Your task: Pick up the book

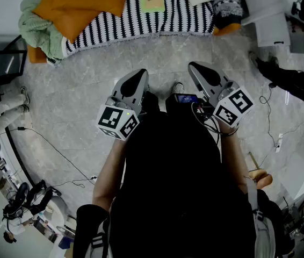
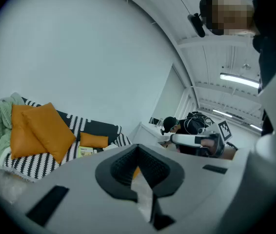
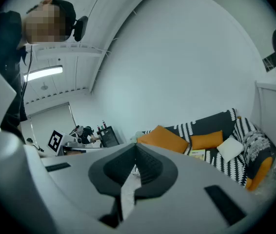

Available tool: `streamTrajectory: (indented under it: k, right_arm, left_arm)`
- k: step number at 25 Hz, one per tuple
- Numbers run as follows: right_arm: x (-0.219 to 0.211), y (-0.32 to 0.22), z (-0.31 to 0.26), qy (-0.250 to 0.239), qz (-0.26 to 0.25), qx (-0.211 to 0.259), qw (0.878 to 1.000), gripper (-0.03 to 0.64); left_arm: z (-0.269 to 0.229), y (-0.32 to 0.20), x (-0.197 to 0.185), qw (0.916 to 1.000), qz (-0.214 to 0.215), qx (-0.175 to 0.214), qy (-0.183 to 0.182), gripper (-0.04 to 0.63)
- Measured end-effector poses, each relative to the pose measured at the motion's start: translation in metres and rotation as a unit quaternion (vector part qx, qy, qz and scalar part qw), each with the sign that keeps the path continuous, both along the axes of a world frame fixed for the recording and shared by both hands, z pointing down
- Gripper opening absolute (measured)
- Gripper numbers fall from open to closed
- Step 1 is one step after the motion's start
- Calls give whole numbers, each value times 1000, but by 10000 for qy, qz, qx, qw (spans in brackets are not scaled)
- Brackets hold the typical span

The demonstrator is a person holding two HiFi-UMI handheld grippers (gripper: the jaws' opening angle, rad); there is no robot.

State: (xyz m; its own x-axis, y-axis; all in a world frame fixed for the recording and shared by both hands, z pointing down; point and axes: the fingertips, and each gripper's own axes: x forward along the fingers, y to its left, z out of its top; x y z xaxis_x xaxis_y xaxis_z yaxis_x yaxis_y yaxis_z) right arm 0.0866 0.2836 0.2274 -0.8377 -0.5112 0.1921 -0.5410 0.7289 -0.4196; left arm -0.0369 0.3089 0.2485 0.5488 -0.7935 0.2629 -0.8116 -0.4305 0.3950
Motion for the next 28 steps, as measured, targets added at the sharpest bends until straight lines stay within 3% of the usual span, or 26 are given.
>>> streamTrajectory:
  k: [8, 20, 28]
  right_arm:
    - [26, 8, 6, 9, 100, -127, 9999, 17]
    - [70, 16, 19, -140, 45, -347, 9993, 17]
    - [73, 11, 28, -223, -5, -464, 9987, 17]
  left_arm:
    - [0, 9, 38, 9996, 224, 69, -184, 14]
    - [16, 15, 61, 9987, -204, -295, -372, 14]
    - [26, 21, 64, 9973, -348, -458, -447, 14]
